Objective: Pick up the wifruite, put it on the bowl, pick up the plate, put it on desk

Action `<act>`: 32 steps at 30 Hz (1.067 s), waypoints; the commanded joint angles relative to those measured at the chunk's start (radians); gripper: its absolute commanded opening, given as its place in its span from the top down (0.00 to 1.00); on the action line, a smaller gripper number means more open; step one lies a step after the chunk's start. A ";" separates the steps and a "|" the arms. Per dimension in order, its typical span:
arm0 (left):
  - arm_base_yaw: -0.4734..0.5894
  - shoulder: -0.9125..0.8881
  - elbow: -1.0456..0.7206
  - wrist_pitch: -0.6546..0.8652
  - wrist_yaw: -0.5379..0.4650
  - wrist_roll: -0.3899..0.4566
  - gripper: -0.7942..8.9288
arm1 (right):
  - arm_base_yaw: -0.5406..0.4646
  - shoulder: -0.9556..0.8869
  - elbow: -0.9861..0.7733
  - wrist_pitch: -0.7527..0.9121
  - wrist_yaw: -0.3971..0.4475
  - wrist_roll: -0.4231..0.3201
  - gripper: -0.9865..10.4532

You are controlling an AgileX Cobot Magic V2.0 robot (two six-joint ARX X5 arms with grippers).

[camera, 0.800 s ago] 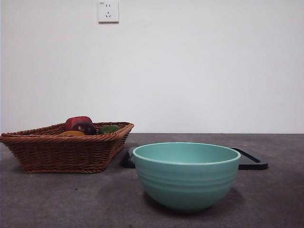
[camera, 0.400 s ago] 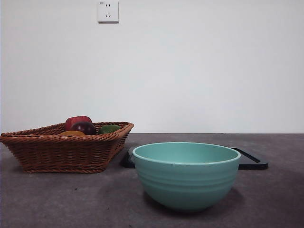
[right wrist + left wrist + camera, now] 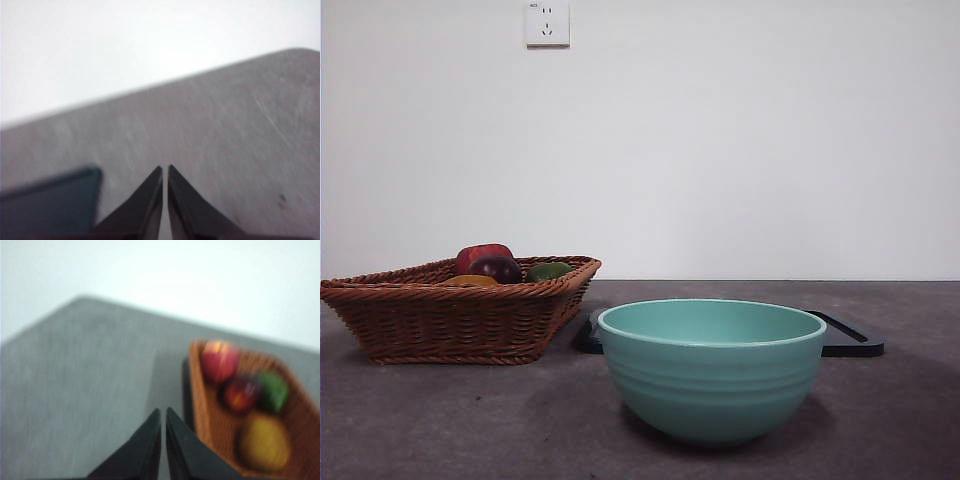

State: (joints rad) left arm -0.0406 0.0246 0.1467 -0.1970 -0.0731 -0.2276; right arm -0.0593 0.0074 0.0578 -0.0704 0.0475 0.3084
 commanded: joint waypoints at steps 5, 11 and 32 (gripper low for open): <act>-0.001 0.158 0.197 -0.002 0.040 -0.063 0.90 | 0.000 0.076 0.142 -0.021 -0.003 0.197 0.91; -0.025 0.351 0.436 -0.072 0.111 -0.042 0.90 | 0.026 0.202 0.309 -0.073 -0.126 0.227 0.91; -0.147 0.703 0.843 -0.213 0.517 -0.046 0.90 | 0.187 0.658 0.977 -0.523 -0.471 -0.062 0.91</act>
State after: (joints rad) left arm -0.1829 0.7193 0.9657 -0.4137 0.4320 -0.2756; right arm 0.1169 0.6598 1.0142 -0.5938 -0.4194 0.2935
